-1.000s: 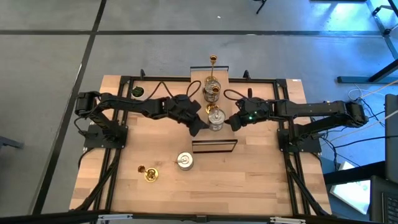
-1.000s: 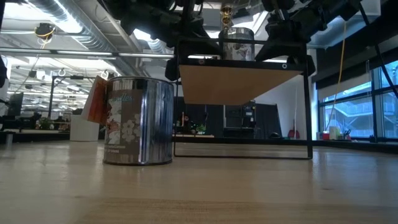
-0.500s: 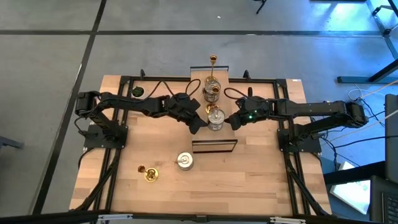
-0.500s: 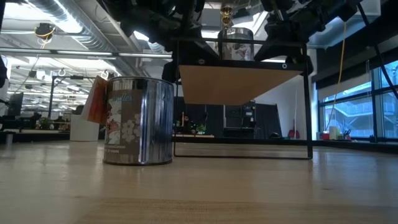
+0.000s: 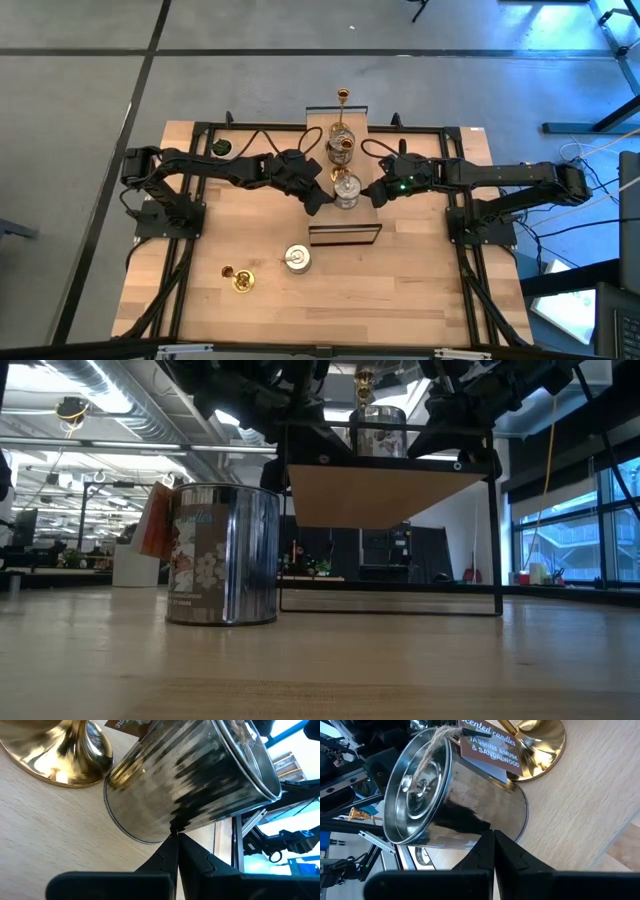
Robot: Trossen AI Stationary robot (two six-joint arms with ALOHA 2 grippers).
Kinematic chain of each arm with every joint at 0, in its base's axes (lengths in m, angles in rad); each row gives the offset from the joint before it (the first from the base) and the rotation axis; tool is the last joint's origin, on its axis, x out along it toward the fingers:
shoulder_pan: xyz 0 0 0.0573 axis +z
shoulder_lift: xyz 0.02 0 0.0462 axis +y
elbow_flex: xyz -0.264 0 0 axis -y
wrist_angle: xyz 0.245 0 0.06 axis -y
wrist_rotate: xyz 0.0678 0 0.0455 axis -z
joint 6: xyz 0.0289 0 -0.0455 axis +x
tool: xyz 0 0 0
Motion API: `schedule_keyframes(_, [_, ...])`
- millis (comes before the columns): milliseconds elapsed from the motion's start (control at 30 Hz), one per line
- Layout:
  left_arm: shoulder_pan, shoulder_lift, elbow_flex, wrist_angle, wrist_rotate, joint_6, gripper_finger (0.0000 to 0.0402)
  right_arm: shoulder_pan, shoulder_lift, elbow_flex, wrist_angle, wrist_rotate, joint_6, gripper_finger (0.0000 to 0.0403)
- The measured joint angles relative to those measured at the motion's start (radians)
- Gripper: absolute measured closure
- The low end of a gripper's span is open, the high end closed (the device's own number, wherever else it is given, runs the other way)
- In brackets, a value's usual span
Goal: Pick & Place candle stick holders
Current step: Put the right silver scented candle on the shelf, then put the silver scented candle on the shelf
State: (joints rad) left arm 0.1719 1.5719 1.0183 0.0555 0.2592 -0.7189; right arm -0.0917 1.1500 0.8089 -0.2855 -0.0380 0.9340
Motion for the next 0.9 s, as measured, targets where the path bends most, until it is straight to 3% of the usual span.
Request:
schedule_keyframes(500, [-0.002,-0.073,0.000,-0.076,-0.059,0.032,0.0400,-0.002,-0.031,0.016,-0.071,0.047,0.000,0.0401])
schedule_keyframes(900, [0.000,-0.079,0.000,-0.085,-0.070,0.032,0.0400,-0.021,-0.032,0.291,-0.399,0.184,-0.112,0.0401])
